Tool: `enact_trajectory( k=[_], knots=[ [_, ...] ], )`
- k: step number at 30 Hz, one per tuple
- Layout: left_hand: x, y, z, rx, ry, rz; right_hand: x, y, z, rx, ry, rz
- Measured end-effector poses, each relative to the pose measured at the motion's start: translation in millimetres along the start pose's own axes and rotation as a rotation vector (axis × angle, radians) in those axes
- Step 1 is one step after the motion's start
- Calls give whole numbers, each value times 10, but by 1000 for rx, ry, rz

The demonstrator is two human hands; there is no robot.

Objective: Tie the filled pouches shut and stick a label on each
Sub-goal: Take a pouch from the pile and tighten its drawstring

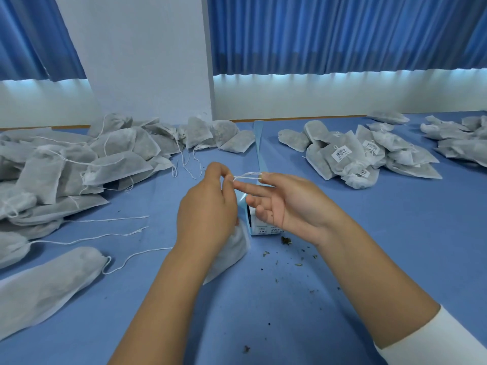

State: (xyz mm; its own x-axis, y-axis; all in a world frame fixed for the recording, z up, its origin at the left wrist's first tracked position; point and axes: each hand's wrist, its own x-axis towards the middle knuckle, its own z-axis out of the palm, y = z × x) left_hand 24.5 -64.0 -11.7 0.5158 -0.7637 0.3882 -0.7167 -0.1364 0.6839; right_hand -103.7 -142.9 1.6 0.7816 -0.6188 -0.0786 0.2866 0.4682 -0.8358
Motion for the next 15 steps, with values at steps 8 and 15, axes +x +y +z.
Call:
enact_trajectory(
  k=[8, 15],
  knots=[
    [42, -63, -34, -167, 15, -33, -2, 41, 53, 164, -57, 103],
    [75, -44, -81, -377, -35, -148, 39, 54, 12, 226, -50, 136]
  ],
)
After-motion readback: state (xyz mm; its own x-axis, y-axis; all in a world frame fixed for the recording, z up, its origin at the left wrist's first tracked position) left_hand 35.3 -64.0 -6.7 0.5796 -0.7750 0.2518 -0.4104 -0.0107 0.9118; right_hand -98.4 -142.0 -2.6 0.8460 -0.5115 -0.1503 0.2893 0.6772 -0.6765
